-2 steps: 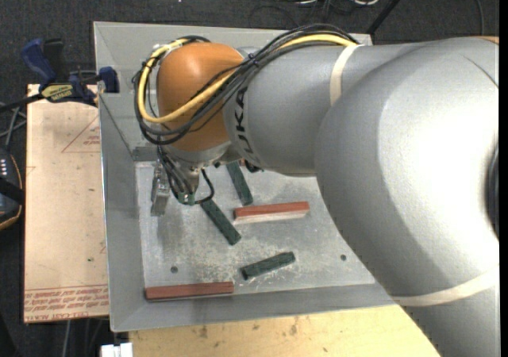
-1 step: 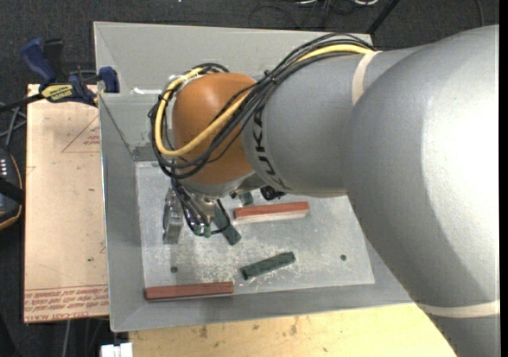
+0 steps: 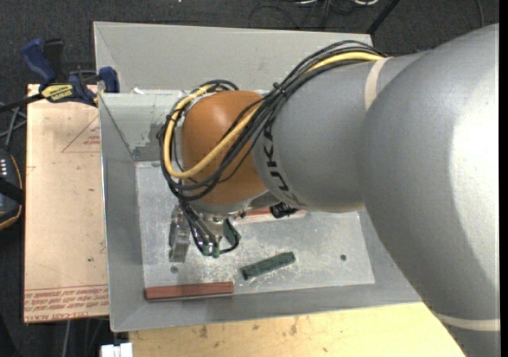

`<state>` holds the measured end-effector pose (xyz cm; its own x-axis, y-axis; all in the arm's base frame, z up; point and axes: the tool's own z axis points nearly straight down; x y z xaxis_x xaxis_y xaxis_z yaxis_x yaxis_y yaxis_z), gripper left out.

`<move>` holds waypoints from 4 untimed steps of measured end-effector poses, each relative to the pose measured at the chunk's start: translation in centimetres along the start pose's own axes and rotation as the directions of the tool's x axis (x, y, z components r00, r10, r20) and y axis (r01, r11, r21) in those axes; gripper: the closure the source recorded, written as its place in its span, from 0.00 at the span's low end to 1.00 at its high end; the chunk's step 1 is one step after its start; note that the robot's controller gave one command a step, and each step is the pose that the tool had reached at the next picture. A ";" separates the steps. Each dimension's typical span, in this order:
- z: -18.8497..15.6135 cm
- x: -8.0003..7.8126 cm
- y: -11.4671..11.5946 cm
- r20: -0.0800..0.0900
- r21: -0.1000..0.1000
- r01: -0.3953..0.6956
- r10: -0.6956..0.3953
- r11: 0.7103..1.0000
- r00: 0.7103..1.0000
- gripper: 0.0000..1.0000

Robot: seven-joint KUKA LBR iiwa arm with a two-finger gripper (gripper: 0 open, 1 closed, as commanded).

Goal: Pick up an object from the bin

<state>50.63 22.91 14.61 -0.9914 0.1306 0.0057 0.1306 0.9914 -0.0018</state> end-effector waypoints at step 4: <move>3.9 2.2 -1.3 0.013 -0.006 0.224 -0.224 0.975 0.975 0.00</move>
Offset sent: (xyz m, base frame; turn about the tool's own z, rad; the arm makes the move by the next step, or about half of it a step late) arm -0.0241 0.0198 -0.0081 -0.0946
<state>48.26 21.85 10.69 -0.9955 -0.0946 -0.0071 -0.0947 0.9955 0.0058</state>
